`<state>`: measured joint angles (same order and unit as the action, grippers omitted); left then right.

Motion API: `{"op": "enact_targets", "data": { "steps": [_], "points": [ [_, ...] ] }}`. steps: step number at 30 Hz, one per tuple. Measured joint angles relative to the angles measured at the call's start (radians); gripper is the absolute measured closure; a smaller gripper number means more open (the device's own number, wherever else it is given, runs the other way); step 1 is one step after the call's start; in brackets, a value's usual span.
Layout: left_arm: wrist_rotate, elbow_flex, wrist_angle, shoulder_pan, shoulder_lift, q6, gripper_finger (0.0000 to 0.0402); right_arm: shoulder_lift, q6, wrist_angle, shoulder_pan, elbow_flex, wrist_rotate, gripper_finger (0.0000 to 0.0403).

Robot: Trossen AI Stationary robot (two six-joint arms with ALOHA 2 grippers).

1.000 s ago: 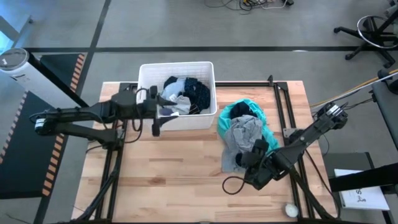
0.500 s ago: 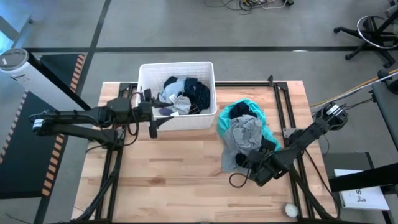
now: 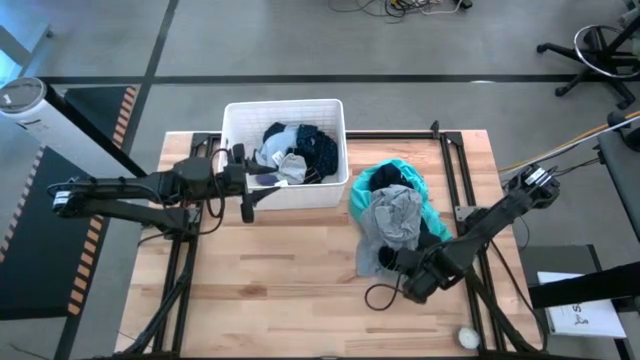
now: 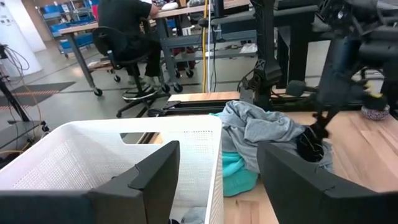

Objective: Sort clothes
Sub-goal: Put the black sock into the white laundry bin

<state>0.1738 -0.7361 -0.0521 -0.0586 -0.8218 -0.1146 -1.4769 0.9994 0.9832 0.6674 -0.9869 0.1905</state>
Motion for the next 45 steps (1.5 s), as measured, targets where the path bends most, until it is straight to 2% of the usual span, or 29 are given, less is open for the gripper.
{"op": "enact_targets", "data": {
  "steps": [6,11,15,19,28,30,36,38,42,45],
  "points": [
    [0.002,0.0,0.001,0.0,0.014,-0.004,0.02,0.0,-0.148,-0.001,0.0,-0.17,0.069,0.04],
    [0.003,0.001,0.0,0.0,0.027,-0.009,0.0212,0.0,-0.32,0.002,0.0,-0.327,0.21,0.0401],
    [0.003,0.009,0.0,0.0,0.035,-0.022,0.0235,0.0,-0.465,-0.002,-0.016,-0.442,0.366,0.0402],
    [0.003,0.024,0.004,0.003,0.037,-0.022,0.0276,0.001,-0.573,-0.001,-0.068,-0.527,0.461,0.0402],
    [0.001,0.043,0.02,0.044,0.038,-0.008,0.0388,0.001,-0.8,-0.053,-0.237,-0.61,0.456,0.0403],
    [-0.001,0.043,0.035,0.058,0.04,-0.006,0.0397,0.001,-0.84,-0.08,-0.273,-0.614,0.448,0.0403],
    [-0.162,0.045,0.159,0.065,-0.01,0.094,0.0358,-0.003,-0.906,-0.14,-0.327,-0.615,0.354,0.0403],
    [-0.2,0.045,0.194,0.065,-0.037,0.121,0.0334,-0.007,-0.915,-0.145,-0.328,-0.615,0.351,0.0403],
    [-0.213,0.046,0.253,0.065,-0.111,0.16,0.0273,-0.01,-0.922,-0.153,-0.328,-0.615,0.346,0.0403],
    [-0.285,0.046,0.359,0.064,-0.173,0.184,0.0224,-0.012,-0.924,-0.151,-0.328,-0.615,0.329,0.0403]
  ]
}}
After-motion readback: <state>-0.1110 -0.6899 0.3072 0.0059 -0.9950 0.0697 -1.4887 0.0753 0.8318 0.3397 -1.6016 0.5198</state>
